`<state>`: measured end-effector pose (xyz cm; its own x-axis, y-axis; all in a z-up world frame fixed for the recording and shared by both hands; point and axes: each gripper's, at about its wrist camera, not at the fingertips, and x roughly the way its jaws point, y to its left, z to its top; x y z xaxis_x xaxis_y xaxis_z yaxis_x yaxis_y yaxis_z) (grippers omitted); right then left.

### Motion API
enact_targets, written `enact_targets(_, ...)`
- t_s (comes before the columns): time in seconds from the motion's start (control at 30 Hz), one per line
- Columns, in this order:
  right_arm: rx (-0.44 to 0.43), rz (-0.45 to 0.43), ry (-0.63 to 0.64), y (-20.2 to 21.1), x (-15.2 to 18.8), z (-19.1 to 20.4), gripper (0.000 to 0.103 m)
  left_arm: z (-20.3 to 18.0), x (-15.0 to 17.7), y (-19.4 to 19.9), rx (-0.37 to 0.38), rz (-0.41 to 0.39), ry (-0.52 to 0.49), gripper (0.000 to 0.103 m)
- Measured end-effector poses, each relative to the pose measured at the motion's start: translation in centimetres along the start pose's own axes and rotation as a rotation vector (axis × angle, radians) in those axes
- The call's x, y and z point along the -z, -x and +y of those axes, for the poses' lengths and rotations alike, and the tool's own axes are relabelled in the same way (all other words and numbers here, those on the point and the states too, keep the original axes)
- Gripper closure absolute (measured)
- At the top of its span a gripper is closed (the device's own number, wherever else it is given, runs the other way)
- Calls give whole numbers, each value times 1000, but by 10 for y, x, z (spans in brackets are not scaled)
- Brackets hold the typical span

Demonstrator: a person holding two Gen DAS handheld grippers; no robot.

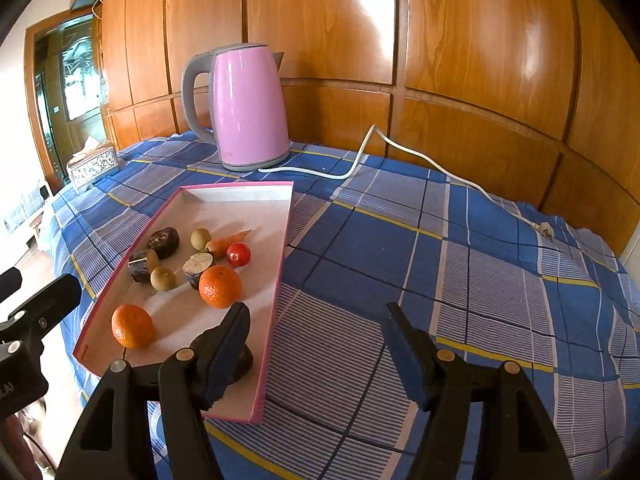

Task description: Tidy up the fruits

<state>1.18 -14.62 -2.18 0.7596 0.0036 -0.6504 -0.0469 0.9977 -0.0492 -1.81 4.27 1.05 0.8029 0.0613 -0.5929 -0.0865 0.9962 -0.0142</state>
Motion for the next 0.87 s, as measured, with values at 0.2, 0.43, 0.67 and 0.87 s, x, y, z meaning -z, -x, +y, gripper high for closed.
enact_targets(0.2,-2,-1,2,0,0,1,34,0,1,-1,4,5,-1,0)
enact_targets(0.43,-3,-1,5,0,0,0,34,-1,1,-2,7,15,4,0)
enact_targets(0.67,-6,-1,13,-1,0,2,34,0,2,-4,16,23,11,0)
enact_targets(0.87,-8,3,10,-2,0,0,34,3,1,-5,21,21,23,0)
